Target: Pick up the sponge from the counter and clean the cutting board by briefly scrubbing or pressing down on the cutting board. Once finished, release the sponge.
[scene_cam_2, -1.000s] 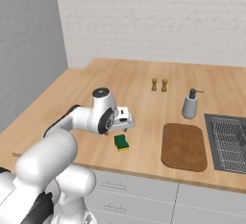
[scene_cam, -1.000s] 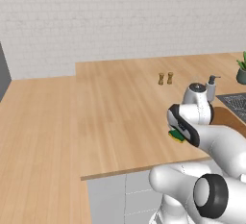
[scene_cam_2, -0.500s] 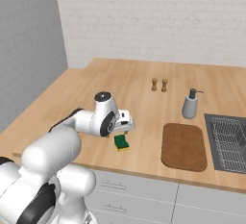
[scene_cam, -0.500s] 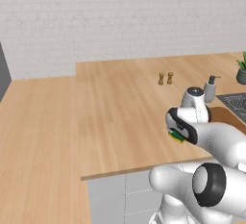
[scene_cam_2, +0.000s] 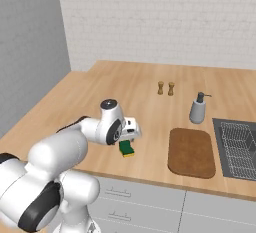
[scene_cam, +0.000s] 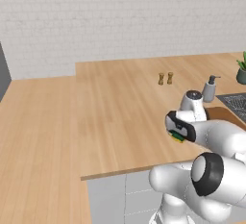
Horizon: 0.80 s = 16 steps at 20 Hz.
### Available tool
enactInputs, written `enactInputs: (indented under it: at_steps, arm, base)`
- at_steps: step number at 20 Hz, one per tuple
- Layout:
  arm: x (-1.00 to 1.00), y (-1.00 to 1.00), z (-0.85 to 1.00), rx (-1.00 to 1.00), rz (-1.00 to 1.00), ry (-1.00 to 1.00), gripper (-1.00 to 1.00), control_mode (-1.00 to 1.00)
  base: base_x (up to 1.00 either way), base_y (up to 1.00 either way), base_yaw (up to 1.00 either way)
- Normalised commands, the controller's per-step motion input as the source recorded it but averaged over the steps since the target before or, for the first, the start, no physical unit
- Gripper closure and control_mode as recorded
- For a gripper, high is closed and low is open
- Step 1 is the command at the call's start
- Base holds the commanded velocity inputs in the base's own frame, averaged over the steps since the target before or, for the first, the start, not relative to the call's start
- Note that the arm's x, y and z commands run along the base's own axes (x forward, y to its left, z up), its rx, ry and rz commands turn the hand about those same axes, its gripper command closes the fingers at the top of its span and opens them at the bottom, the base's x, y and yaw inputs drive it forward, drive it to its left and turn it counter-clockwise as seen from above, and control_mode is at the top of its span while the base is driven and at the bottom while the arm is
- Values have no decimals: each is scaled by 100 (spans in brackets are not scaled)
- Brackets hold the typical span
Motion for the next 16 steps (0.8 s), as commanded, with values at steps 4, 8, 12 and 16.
enactInputs:
  at_steps: [4, 8, 12, 16]
  arm:
    - [15, 0, -21, 0, 0, 0, -100, -100]
    - [15, -1, -24, 0, 0, 0, -100, -100]
    - [14, -2, -24, 0, 0, 0, -100, -100]
    - [9, -6, -23, 0, 0, 0, -100, -100]
  base:
    - [0, 0, 0]
    - [0, 0, 0]
    - [0, 0, 0]
    - [0, 0, 0]
